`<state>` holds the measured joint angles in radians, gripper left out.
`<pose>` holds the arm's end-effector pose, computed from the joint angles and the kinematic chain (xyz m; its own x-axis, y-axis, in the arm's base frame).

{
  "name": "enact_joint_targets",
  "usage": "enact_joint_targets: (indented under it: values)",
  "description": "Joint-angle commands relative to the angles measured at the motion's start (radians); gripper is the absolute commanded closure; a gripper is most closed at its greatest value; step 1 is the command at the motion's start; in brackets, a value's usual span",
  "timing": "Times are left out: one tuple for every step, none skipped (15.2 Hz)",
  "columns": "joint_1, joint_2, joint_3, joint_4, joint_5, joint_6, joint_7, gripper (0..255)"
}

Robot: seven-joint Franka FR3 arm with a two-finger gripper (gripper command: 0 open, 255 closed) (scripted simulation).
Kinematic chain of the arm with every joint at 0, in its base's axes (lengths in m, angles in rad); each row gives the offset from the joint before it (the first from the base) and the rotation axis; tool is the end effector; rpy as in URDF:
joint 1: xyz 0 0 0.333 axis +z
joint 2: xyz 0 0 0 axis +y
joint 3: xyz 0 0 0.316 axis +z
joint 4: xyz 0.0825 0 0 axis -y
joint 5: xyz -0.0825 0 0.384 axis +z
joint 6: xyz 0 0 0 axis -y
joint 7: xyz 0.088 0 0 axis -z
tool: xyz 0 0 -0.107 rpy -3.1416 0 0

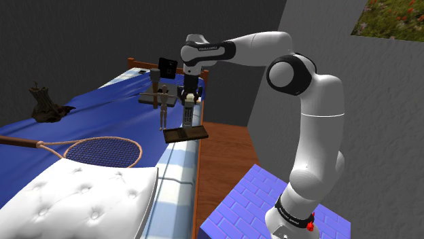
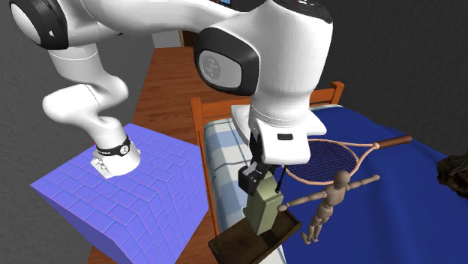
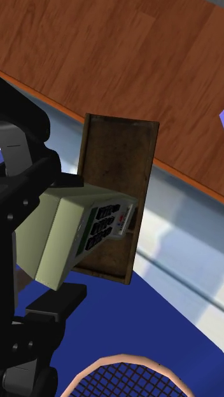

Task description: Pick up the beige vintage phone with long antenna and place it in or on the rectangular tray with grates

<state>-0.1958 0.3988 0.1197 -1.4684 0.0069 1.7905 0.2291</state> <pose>0.6665 -0.0618 0.4471 0.9480 -0.3069 -0.0842 -0.3106 -0.9499 -0.0348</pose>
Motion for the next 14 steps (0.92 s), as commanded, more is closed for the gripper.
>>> enact_joint_targets:
  values:
    - [0.001,0.003,0.0,-0.021,0.0,0.026,0.0,255]
    - [0.001,0.005,0.0,-0.032,-0.001,0.039,0.0,255]
    - [0.0,0.008,0.0,-0.042,-0.001,0.051,0.0,255]
    - [0.0,0.01,0.0,-0.051,-0.001,0.063,-0.001,255]
    - [0.0,0.015,-0.001,-0.065,-0.001,0.081,-0.001,255]
    - [0.0,0.014,-0.001,-0.065,-0.001,0.081,-0.001,255]
    - [0.0,0.015,-0.001,-0.065,-0.001,0.081,-0.001,255]
    - [0.0,0.015,-0.001,-0.065,-0.001,0.081,-0.001,255]
    - [0.0,0.015,-0.001,-0.065,-0.001,0.081,-0.001,255]
    - [0.0,0.015,-0.001,-0.065,-0.001,0.081,-0.001,255]
    - [0.0,0.015,-0.001,-0.065,-0.001,0.081,-0.001,255]
    - [0.0,0.015,-0.001,-0.065,-0.001,0.081,-0.001,255]
    - [0.0,0.015,-0.001,-0.065,-0.001,0.081,-0.001,255]
    - [0.001,0.014,-0.001,-0.066,-0.001,0.081,-0.001,0]
